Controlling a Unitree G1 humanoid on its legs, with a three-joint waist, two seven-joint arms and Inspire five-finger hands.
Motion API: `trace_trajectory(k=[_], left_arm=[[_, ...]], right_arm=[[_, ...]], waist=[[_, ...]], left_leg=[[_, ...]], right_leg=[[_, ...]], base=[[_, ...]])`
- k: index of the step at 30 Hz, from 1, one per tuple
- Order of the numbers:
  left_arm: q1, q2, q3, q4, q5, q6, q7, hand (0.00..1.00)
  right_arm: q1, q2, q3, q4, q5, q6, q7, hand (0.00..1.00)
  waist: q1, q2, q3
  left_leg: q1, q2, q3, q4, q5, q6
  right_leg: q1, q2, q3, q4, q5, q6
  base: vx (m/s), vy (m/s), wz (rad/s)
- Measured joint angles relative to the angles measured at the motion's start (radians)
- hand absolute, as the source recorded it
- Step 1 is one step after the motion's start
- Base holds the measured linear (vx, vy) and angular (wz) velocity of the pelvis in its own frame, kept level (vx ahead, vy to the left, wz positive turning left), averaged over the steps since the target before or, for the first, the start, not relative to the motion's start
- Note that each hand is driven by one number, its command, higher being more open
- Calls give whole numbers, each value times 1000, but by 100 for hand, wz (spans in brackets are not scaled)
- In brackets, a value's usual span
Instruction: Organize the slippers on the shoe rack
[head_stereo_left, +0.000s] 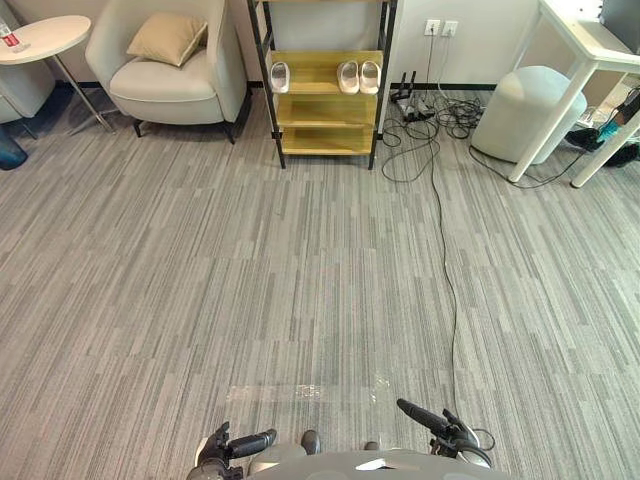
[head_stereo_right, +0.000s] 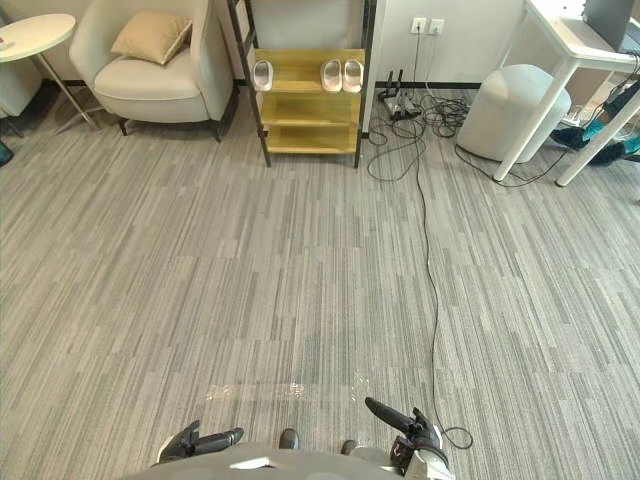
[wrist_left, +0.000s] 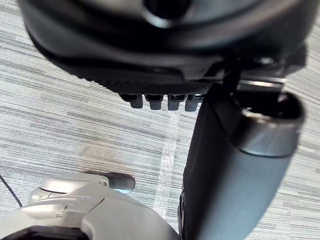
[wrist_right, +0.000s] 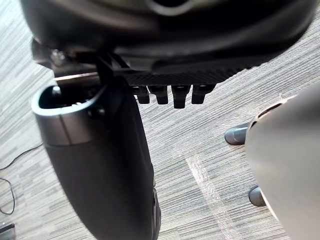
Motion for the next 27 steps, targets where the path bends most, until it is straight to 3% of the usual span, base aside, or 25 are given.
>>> trace_trajectory(k=[27], left_arm=[[-1, 2, -3, 0, 0, 0, -3, 100]], right_arm=[[0, 0, 10, 0, 2, 0, 2, 100]], waist=[[0, 0, 0]], left_leg=[[-7, 3, 19, 0, -2, -3]], right_leg=[[0, 5, 12, -27, 17, -1]], base=[[-9, -11, -1]])
